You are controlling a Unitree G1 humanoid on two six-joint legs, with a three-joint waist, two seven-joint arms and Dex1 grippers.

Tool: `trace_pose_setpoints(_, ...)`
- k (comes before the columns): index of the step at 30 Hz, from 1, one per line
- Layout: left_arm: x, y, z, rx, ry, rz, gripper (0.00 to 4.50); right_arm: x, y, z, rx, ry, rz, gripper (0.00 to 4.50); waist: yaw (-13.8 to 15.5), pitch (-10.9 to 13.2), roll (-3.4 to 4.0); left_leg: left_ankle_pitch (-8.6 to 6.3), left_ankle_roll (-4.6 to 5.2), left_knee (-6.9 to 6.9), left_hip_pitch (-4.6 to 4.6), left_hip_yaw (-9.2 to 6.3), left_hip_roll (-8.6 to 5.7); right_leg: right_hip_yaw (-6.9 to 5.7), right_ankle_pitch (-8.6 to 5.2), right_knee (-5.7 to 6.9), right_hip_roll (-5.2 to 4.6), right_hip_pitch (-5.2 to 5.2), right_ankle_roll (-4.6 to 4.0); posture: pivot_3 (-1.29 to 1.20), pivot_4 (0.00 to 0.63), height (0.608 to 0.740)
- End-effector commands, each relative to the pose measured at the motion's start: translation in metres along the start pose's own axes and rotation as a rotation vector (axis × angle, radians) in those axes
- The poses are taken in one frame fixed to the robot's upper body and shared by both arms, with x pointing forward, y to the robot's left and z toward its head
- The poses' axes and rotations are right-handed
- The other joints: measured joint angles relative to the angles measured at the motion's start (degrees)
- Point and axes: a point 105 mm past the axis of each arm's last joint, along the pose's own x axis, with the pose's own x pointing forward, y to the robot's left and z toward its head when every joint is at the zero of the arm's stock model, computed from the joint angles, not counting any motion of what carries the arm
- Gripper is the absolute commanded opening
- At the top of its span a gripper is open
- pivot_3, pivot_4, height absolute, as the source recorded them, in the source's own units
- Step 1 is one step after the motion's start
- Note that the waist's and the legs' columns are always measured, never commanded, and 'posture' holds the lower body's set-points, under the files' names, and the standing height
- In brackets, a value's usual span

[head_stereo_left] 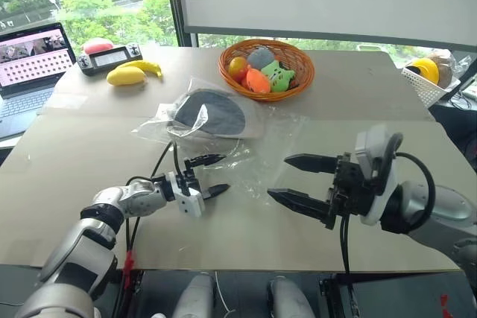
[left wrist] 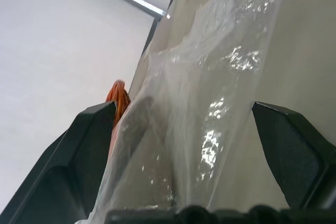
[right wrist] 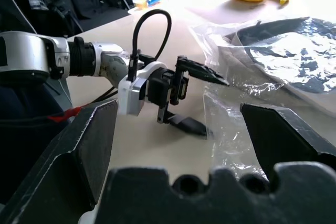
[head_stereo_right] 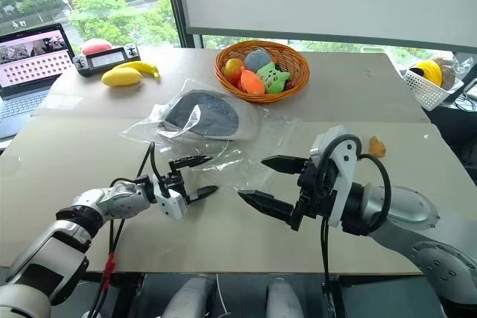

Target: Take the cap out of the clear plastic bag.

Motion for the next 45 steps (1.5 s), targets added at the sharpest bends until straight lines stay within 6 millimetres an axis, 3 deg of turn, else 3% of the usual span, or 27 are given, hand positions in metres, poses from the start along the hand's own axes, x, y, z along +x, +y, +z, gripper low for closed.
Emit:
trace_pose_setpoints(1, 0.013, -0.020, 0.011, -0.010, -0.054, -0.089, 4.46, -0.004, 0.006, 0.011, -0.046, -0.027, 0.000, 4.50, 0.1, 0.0, -0.01, 0.00, 0.00, 0.00, 0.00, 0.00, -0.01, 0.00, 0.00, 0.00, 0.00, 0.01, 0.00, 0.00, 0.150, 0.740)
trace_pose_setpoints(6, 0.021, -0.026, 0.010, 0.014, -0.047, -0.129, 4.46, -0.005, 0.007, 0.012, -0.048, -0.030, -0.010, 4.50, 0.3, -0.1, -0.02, 0.00, 0.00, 0.04, 0.01, -0.01, -0.04, -0.01, -0.01, -0.01, -0.02, 0.06, 0.01, 0.00, 0.150, 0.740)
trace_pose_setpoints(12, 0.016, -0.028, 0.007, 0.040, -0.062, -0.236, 4.46, -0.008, 0.010, 0.015, -0.050, -0.035, -0.025, 4.50, 0.1, -0.2, -0.03, 0.00, 0.00, 0.06, 0.03, -0.02, -0.03, -0.01, -0.01, -0.01, -0.02, 0.09, 0.02, 0.00, 0.150, 0.740)
trace_pose_setpoints(23, 0.045, -0.034, 0.012, 0.053, -0.069, -0.206, 4.46, -0.009, 0.010, 0.016, -0.053, -0.031, -0.051, 4.50, 0.7, -0.6, 0.07, 0.00, 0.00, 0.19, 0.05, -0.04, -0.07, -0.02, -0.22, -0.01, -0.05, 0.21, 0.44, 0.00, 0.150, 0.740)
trace_pose_setpoints(26, 0.043, -0.036, 0.011, 0.056, -0.063, -0.216, 3.64, -0.009, 0.011, 0.015, -0.051, -0.030, -0.056, 4.50, 0.6, -0.6, 0.08, 0.00, 0.00, 0.21, 0.05, -0.04, -0.06, -0.02, -0.22, 0.00, -0.05, 0.21, 0.45, 0.00, 0.150, 0.740)
trace_pose_setpoints(30, 0.042, -0.037, 0.011, 0.061, -0.065, -0.223, 2.09, -0.010, 0.011, 0.015, -0.051, -0.030, -0.060, 4.50, 0.5, -0.6, 0.10, 0.00, 0.00, 0.21, 0.02, -0.04, -0.06, -0.02, -0.22, -0.01, -0.05, 0.18, 0.45, 0.00, 0.150, 0.740)
trace_pose_setpoints(36, 0.041, -0.037, 0.011, 0.064, -0.067, -0.226, 0.14, -0.010, 0.011, 0.016, -0.053, -0.034, -0.064, 4.50, 0.6, -0.9, 0.54, 0.00, 0.00, 0.21, 0.13, -0.04, -0.07, -0.02, -0.23, -0.01, -0.05, 0.31, 0.47, 0.00, 0.150, 0.740)
trace_pose_setpoints(45, 0.038, -0.035, 0.007, 0.065, -0.049, -0.225, 0.02, -0.009, 0.010, 0.016, -0.055, -0.038, -0.061, 4.50, 0.3, -1.0, 0.67, -0.01, 0.00, 0.21, 0.43, -0.04, -0.05, -0.03, -0.27, -0.13, -0.06, 0.69, 0.54, 0.00, 0.150, 0.740)
